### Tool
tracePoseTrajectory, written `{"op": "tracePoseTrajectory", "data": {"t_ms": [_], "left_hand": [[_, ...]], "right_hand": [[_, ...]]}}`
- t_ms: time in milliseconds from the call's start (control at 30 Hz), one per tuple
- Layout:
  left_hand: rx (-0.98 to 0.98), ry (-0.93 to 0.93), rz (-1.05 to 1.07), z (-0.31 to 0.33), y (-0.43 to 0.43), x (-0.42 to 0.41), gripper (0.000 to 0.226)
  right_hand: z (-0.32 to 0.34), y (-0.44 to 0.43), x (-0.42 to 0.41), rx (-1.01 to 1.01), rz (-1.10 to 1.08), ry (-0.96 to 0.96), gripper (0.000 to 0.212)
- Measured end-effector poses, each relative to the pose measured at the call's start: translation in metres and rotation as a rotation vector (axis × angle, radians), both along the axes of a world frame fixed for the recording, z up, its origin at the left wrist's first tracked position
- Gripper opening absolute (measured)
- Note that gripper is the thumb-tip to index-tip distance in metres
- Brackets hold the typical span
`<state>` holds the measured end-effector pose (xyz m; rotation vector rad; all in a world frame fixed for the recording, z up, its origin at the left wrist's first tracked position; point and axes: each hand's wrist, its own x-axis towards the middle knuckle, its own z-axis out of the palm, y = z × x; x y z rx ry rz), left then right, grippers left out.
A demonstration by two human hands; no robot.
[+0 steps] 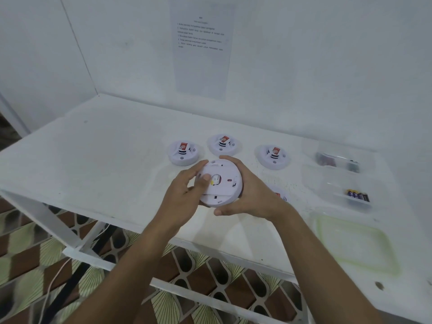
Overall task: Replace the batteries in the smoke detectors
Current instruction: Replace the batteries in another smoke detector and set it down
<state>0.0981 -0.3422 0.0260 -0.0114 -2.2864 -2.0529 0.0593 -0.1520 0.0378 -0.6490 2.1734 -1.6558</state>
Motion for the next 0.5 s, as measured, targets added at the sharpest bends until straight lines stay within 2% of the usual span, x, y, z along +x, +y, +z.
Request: {"op": "tracePoseTrajectory", "data": {"t_ms": [167, 367, 500], "left_hand": [[-0.101, 0.043, -0.087, 0.013, -0.004, 0.002, 0.048], [-0.560, 0.322, -0.187, 0.015, -0.017, 0.001, 0.068], [-0.601, 0.347, -0.219, 0.019, -0.019, -0.001, 0.068]], "right_hand": [[0.005, 0.005, 0.004, 0.019, 0.002, 0.060, 0.101], [0.013, 0.014, 0.005, 0.091, 0.032, 0.093, 0.098], [0.016, 0.019, 0.007, 0.159, 0.088, 0.080, 0.097]]}}
